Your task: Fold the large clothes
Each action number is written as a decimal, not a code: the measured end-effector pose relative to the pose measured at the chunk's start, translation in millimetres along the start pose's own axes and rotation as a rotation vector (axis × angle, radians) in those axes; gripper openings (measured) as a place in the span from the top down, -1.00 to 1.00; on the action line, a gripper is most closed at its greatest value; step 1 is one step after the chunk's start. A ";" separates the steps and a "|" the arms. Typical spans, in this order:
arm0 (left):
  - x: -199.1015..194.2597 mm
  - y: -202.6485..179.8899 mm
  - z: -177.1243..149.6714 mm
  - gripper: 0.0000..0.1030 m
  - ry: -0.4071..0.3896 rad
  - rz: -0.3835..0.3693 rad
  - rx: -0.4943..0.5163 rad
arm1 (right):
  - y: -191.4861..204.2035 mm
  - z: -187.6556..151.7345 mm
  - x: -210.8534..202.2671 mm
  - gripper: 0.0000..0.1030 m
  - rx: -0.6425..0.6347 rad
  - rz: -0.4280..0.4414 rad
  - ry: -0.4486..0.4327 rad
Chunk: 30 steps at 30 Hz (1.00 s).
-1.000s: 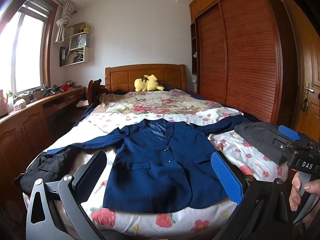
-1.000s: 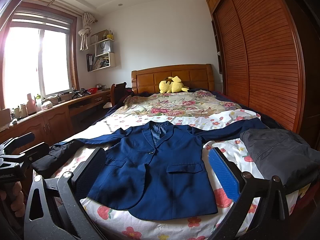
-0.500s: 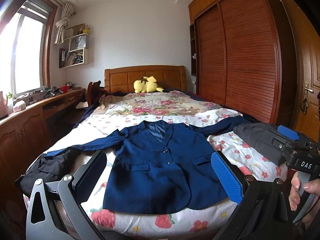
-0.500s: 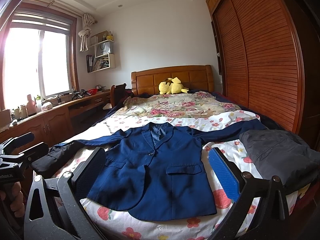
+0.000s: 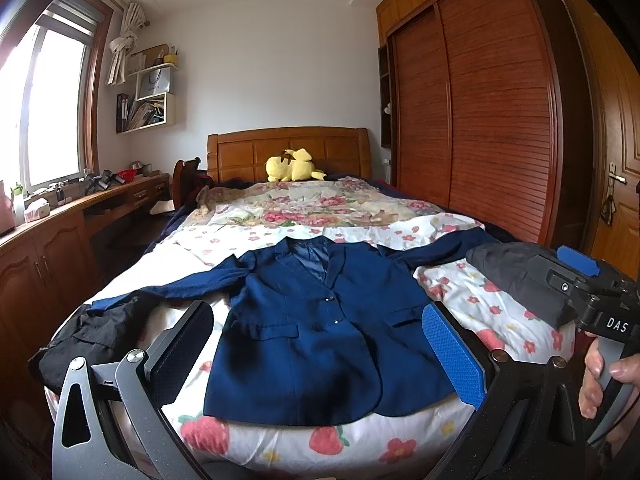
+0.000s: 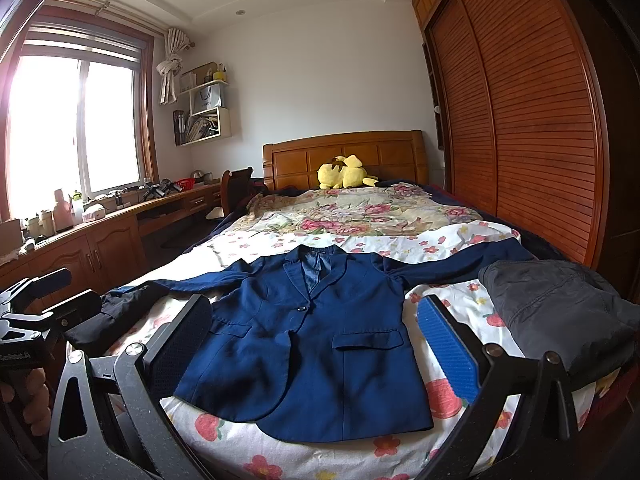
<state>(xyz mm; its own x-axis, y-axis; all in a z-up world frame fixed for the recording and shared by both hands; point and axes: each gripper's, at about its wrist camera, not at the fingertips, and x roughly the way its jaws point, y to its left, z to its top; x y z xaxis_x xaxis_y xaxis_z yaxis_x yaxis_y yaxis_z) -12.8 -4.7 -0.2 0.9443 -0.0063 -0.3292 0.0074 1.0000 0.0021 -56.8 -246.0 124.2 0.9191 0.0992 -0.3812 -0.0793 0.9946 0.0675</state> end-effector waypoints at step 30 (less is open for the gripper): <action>73.4 19.1 -7.0 -1.00 0.164 0.065 -0.017 | -1.4 -12.3 121.6 -0.99 -0.054 0.138 0.088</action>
<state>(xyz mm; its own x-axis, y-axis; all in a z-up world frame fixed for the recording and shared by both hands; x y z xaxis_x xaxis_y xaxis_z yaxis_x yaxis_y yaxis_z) 54.4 14.0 -30.9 0.8760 0.0580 -0.4788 -0.0589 0.9982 0.0133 50.3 -235.0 66.4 0.8611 0.2348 -0.4510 -0.2249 0.9714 0.0763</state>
